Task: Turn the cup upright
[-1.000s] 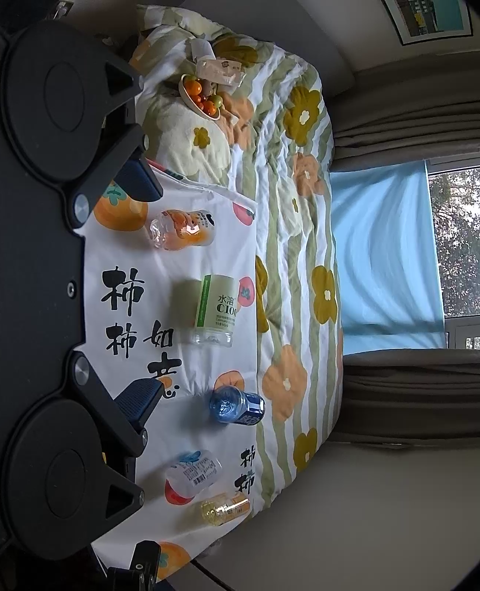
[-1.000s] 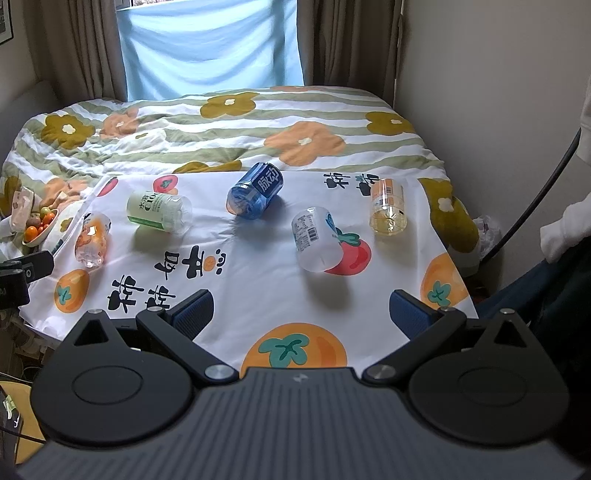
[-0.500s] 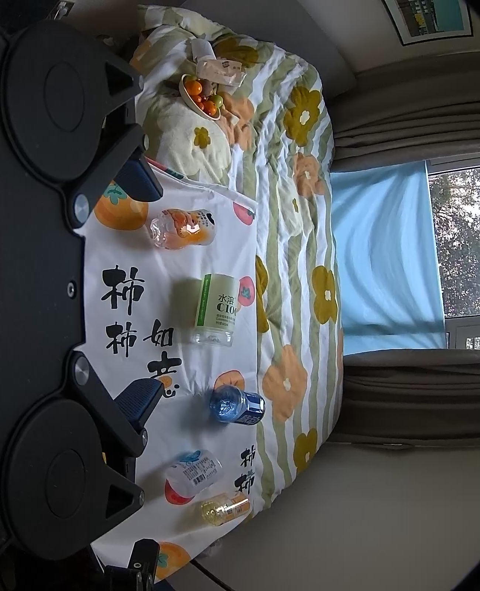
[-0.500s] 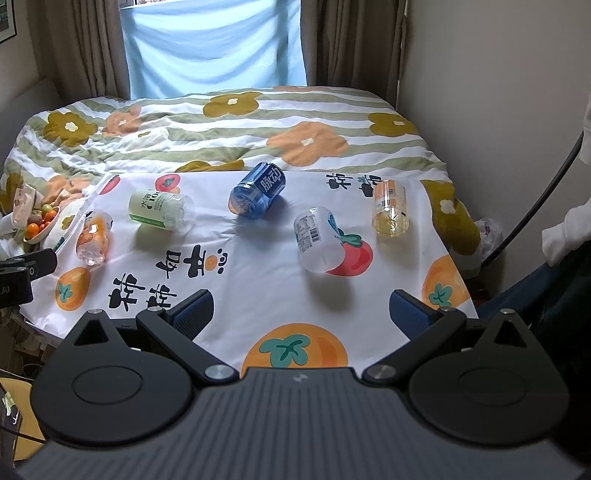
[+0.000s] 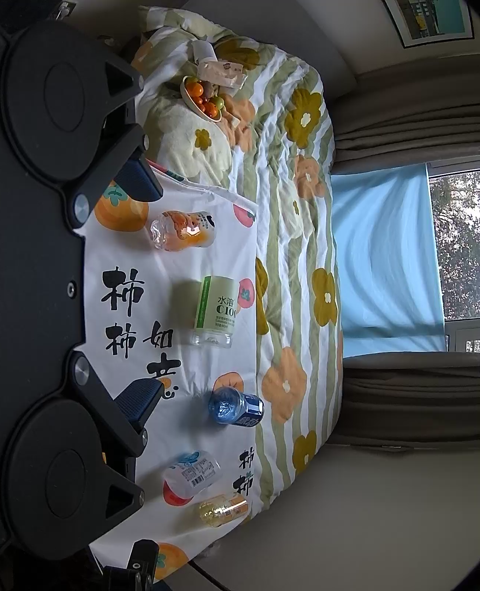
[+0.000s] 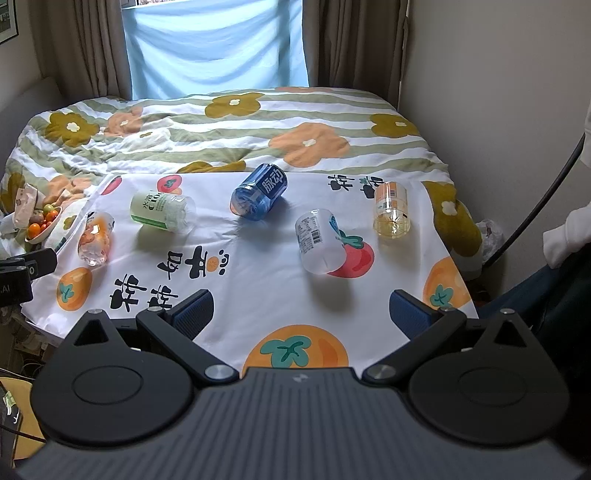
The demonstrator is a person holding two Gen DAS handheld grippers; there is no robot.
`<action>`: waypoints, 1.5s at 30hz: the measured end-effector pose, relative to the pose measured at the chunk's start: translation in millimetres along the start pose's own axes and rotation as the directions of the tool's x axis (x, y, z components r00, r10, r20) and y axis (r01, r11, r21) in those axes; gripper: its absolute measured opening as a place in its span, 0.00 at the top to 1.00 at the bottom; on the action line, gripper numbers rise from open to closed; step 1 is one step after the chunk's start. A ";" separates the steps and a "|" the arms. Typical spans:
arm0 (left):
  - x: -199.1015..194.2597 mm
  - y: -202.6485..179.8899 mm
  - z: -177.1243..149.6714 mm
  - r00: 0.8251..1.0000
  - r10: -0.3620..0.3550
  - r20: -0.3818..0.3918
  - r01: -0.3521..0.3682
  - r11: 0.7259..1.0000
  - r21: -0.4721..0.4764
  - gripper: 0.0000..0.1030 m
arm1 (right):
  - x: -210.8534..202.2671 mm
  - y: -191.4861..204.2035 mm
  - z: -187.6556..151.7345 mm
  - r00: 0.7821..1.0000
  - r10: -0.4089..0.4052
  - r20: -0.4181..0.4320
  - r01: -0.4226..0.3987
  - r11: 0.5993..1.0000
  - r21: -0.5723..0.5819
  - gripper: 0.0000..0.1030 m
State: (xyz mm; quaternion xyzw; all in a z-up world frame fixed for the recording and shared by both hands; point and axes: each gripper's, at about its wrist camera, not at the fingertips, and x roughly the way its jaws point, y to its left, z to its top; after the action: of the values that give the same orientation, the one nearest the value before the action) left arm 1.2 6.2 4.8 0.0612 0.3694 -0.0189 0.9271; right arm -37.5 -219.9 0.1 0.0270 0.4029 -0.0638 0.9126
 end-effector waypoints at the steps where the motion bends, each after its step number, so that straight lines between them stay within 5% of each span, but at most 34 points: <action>1: 0.0 0.0 0.1 1.000 0.000 0.000 0.000 1.000 0.001 0.00 | 0.1 -0.2 0.0 1.000 0.000 -0.001 0.000 1.000 0.000 0.00; 39: -1.8 2.9 4.1 1.000 0.014 -0.004 -0.014 1.000 -0.012 0.00 | 2.0 1.4 0.5 1.000 0.004 -0.001 -0.004 1.000 0.003 0.00; 45: 21.5 13.2 16.9 0.999 0.031 -0.037 -0.033 0.998 -0.047 0.00 | 2.8 12.8 7.4 0.999 0.029 -0.016 -0.030 0.999 -0.020 0.00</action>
State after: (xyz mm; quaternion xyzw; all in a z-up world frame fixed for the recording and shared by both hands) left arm 29.4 17.4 3.5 0.0452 0.3854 0.0058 0.9216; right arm -28.4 -208.3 3.0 0.0242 0.4101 -0.0460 0.9105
